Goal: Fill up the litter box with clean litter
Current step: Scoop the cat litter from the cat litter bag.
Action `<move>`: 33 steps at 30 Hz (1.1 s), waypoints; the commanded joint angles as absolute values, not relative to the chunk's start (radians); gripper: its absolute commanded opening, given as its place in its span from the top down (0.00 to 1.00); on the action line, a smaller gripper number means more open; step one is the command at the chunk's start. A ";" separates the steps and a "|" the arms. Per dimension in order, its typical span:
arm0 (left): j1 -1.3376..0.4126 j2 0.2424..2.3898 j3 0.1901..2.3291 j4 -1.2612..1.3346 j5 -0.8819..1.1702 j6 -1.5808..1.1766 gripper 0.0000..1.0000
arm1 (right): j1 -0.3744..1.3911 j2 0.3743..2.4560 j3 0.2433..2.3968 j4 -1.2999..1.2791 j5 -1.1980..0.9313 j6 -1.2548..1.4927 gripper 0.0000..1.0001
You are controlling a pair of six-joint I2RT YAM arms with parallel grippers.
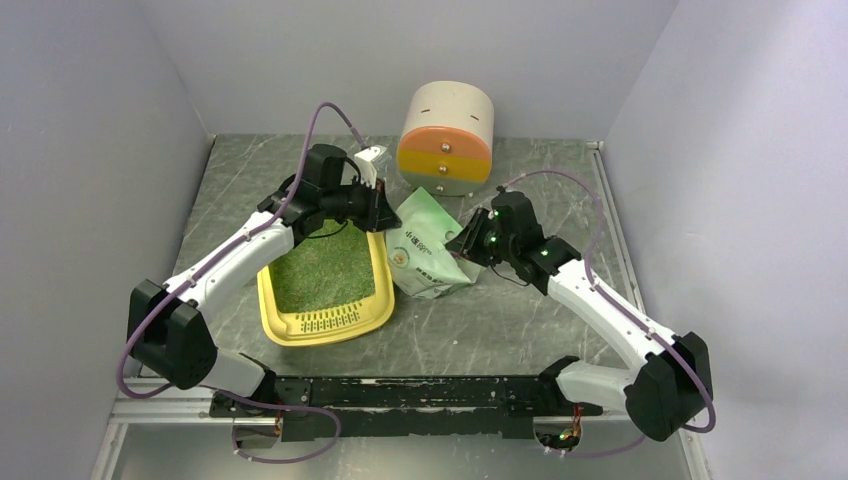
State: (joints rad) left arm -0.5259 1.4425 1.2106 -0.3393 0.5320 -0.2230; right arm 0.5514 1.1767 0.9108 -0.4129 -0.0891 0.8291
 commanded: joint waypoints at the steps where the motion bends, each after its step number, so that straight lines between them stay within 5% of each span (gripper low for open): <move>1: -0.534 1.402 1.207 -0.271 0.532 -0.241 0.95 | 0.515 1.168 0.814 -0.247 -0.251 0.917 1.00; 11: -0.535 1.412 1.210 -0.267 0.553 -0.246 0.95 | 0.324 1.066 0.548 0.223 -0.593 1.173 1.00; 22: -0.535 1.404 1.207 -0.264 0.555 -0.256 0.95 | 0.240 1.032 0.355 0.652 -0.723 1.457 1.00; 33: -0.534 1.398 1.205 -0.248 0.544 -0.272 0.95 | 0.101 0.893 0.256 0.640 -0.779 1.515 1.00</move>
